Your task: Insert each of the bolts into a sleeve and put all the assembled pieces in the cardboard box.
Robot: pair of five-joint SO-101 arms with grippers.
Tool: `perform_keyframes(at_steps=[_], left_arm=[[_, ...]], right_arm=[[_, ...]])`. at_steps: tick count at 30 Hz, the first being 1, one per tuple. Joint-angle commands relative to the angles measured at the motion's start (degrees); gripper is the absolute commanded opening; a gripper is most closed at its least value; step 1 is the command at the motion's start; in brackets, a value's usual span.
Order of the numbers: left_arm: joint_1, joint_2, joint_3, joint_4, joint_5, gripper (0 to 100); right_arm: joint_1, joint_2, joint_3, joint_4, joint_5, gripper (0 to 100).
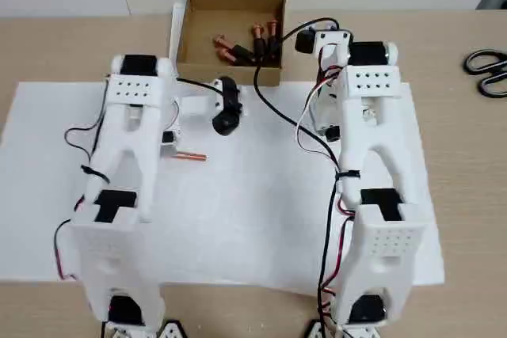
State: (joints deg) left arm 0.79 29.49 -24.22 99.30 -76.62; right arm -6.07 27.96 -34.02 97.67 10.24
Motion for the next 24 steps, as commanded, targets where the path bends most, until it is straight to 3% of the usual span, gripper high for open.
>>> perform_keyframes(at_steps=[1, 4, 8, 17, 24], left_arm=[[0.4, -3.8, 0.1, -0.5, -12.3, 9], [-0.1, -4.0, 0.0, -0.5, -11.1, 9], [-0.3, -4.4, -3.3, -0.3, -3.0, 9], [-1.9, -8.1, -10.4, 1.1, 48.4, 6], [-2.1, -23.8, -8.2, 1.1, 70.0, 6]], right_arm=[[-0.8, -4.0, -1.4, 1.0, 0.4, 0.4], [-1.3, -4.0, -1.4, 1.0, 0.4, 0.4], [-1.4, -4.0, -1.4, 0.8, 0.4, 0.4], [-0.3, -4.0, -1.4, 0.8, 0.4, 0.4], [-0.3, -4.0, -1.4, 0.9, 0.3, 0.4]])
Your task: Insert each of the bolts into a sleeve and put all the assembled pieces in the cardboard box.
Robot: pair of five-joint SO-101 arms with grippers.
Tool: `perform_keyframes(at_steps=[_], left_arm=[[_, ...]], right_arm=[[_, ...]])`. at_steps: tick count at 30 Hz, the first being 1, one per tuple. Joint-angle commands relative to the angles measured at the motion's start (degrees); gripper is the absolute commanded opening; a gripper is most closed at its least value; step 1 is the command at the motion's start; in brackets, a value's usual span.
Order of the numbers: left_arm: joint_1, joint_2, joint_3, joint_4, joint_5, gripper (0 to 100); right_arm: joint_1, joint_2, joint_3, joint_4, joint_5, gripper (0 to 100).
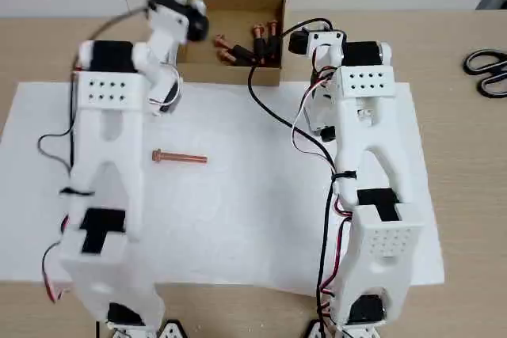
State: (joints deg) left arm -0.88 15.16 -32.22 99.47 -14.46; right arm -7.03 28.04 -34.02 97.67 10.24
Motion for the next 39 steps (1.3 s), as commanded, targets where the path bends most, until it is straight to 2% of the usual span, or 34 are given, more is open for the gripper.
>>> perform_keyframes(at_steps=[1, 5, 10, 12, 16, 22, 26, 30, 32, 35, 39], left_arm=[[-0.4, -12.3, 1.5, 1.0, 11.2, 6], [-0.6, -23.9, 12.4, 0.9, 23.1, 6], [0.0, -34.5, 25.3, -0.3, 32.5, 6], [0.0, -36.1, 30.4, -3.6, 36.9, 6], [-1.8, -36.1, 38.2, -9.9, 53.7, 7], [-0.5, -36.1, 50.8, -23.8, 66.7, 7], [-0.5, -36.1, 58.9, -34.2, 72.1, 8], [-0.5, -36.1, 65.6, -43.7, 75.0, 20], [-0.4, -36.1, 68.4, -46.4, 75.5, 24], [0.5, -36.1, 71.6, -48.8, 76.1, 24], [1.7, -36.1, 75.0, -51.5, 80.8, 24]], right_arm=[[0.7, -4.1, -1.4, 1.0, 0.3, 0.4], [0.7, -4.1, -1.4, 1.0, 0.3, 0.4], [0.7, -4.1, -1.4, 1.0, 0.3, 0.4], [0.6, -4.1, -1.4, 1.0, 0.3, 0.4], [0.3, -4.1, -1.4, 1.1, 0.3, 0.4], [0.3, -4.1, -1.4, 1.2, 0.3, 0.4], [0.2, -4.1, -1.4, 1.2, -1.2, 0.4], [0.2, -4.1, -1.4, 1.2, -1.3, 0.4], [0.2, -4.1, -1.4, 1.2, -1.3, 0.4], [0.2, -4.1, -1.4, 1.2, -1.3, 0.4], [0.2, -4.2, -1.4, 1.2, -1.3, 0.4]])
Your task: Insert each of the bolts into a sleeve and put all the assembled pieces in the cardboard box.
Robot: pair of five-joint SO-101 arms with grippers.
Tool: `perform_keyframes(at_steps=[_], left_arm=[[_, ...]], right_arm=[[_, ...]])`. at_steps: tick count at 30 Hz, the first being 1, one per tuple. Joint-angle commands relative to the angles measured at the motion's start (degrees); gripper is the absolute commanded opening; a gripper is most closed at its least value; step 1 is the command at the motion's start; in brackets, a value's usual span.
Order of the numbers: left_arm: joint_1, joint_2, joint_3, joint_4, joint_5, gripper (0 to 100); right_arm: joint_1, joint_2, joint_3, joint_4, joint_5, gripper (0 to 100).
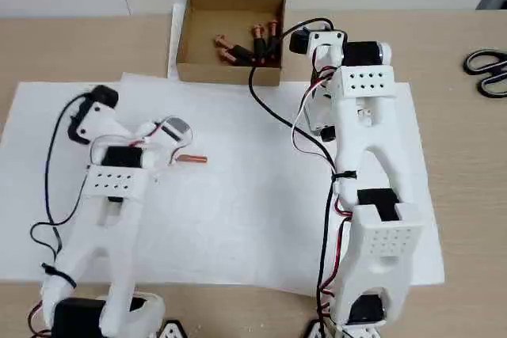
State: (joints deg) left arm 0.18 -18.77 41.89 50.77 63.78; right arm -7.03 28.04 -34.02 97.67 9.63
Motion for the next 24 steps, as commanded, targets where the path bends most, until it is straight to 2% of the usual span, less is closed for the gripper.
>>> perform_keyframes(at_steps=[1, 8, 14, 18, 24], left_arm=[[0.6, -2.2, 1.5, -3.8, 3.2, 24], [0.2, -2.2, 5.0, -6.0, 6.6, 16], [0.2, -1.5, 5.5, -6.0, 6.6, 16], [0.1, 4.0, 4.9, -6.0, 7.7, 16], [-1.4, 11.6, -4.7, 0.5, 9.1, 16]], right_arm=[[0.2, -4.2, -1.4, 1.2, -0.7, 0.4], [0.2, -4.2, -1.4, 1.2, -0.7, 0.4], [0.2, -4.2, -1.4, 1.2, -0.7, 0.4], [0.2, -4.2, -1.4, 1.2, -0.7, 0.4], [0.2, -4.2, -1.4, 1.2, -0.7, 0.4]])
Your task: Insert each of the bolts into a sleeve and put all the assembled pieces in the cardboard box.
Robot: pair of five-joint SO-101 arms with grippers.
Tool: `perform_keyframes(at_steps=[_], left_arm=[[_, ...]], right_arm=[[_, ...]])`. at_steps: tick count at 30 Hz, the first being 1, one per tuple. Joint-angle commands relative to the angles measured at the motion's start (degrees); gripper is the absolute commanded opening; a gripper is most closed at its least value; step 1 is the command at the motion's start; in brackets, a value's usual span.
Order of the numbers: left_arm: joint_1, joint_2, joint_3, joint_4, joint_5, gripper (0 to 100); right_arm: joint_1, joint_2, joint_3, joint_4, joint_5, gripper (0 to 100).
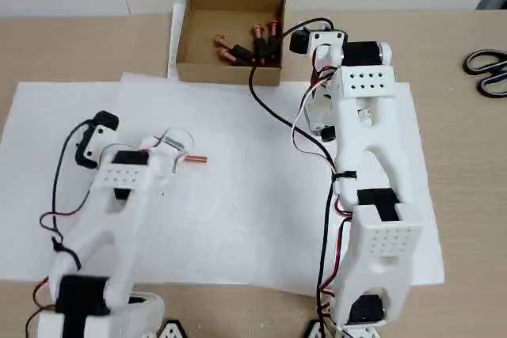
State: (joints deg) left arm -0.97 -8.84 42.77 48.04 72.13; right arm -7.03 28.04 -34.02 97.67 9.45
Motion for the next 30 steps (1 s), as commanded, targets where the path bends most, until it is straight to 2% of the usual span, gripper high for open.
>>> perform_keyframes(at_steps=[1, 10, 18, 20, 24, 30], left_arm=[[-0.3, 2.7, -7.3, 4.5, 1.1, 16], [-0.4, 12.9, -15.1, 7.6, 1.8, 16], [0.0, 14.8, -17.0, 7.6, 2.7, 15], [0.1, 14.8, -17.1, 7.6, 3.1, 13], [0.1, 14.8, -17.2, 7.6, 2.9, 1], [0.4, 14.8, -21.3, 11.3, 2.5, 1]], right_arm=[[0.2, -4.2, -1.4, 1.2, -0.5, 0.4], [0.3, -4.2, -1.4, 1.2, -0.5, 0.4], [0.6, -4.2, -1.4, 1.2, -0.5, 0.4], [0.6, -4.2, -1.4, 1.2, -0.5, 0.4], [0.5, -4.1, -1.4, 1.2, -0.5, 0.4], [0.4, -4.1, -1.4, 1.1, -0.5, 0.4]])
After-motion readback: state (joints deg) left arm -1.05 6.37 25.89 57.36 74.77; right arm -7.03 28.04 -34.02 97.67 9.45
